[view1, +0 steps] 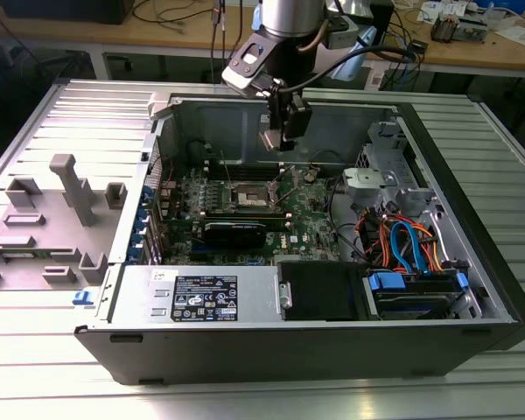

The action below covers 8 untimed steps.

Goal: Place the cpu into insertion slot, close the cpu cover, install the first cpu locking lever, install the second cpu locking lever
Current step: 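Place the cpu into insertion slot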

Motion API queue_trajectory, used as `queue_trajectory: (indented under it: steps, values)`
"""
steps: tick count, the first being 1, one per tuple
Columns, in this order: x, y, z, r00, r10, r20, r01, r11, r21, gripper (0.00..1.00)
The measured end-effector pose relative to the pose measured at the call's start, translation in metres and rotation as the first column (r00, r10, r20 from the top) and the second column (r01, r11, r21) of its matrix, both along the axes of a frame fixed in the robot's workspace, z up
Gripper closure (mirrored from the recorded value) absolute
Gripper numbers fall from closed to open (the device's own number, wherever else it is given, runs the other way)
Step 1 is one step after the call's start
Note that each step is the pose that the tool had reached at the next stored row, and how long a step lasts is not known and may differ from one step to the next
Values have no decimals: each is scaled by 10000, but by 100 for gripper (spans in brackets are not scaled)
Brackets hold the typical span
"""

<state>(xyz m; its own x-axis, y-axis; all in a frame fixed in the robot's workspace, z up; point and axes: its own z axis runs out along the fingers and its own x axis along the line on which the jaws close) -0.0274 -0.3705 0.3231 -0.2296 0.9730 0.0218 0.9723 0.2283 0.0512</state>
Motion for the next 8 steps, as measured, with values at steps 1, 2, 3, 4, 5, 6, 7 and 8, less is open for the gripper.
queue_trajectory:
  steps: [1, 2, 3, 4, 5, 6, 7, 8]
  values:
    - [0, 0, -2, 9999, -126, -7, 126, 9999, -1, 45]
    - [0, 0, -5, 9995, -307, -19, 307, 9995, -1, 45]
    - [-1, -2, -9, 9991, -423, -28, 423, 9991, -1, 45]
    - [-1, -4, -12, 9989, -459, -37, 459, 9989, -2, 45]
    - [-5, -6, -15, 9988, -489, -46, 489, 9988, -2, 45]
    - [-9, -6, -16, 9987, -506, -52, 506, 9987, -3, 45]
    - [-12, -6, -18, 9986, -530, -61, 530, 9986, -3, 45]
    - [-18, -7, -20, 9983, -571, -73, 571, 9984, -3, 45]
